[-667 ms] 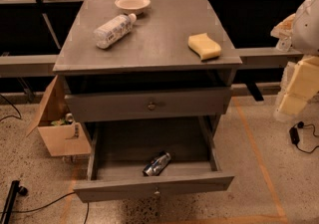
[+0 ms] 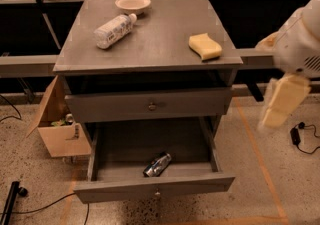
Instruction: Pick redbull can from middle drawer and place on counter
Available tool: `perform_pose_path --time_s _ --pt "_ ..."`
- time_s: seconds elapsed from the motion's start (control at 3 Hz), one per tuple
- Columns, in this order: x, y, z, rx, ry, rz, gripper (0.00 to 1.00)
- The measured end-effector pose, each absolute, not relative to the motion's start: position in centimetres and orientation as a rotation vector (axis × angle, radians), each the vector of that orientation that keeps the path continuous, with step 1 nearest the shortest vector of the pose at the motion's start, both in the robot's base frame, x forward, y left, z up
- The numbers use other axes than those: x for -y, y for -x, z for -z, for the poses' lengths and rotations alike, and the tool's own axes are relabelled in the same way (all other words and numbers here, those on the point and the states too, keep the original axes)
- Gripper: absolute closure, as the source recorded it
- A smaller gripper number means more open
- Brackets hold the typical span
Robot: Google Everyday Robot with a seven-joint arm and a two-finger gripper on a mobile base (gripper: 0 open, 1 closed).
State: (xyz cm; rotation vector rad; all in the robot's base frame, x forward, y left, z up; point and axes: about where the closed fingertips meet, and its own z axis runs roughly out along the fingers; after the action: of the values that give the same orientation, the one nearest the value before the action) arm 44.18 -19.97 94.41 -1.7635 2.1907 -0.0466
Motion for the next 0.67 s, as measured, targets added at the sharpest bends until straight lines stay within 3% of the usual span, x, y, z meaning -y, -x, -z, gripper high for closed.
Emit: perform_pose_path --time_s 0.67 --pt "9.0 -44.7 -76.0 -1.816 2.12 -0.222 0.0"
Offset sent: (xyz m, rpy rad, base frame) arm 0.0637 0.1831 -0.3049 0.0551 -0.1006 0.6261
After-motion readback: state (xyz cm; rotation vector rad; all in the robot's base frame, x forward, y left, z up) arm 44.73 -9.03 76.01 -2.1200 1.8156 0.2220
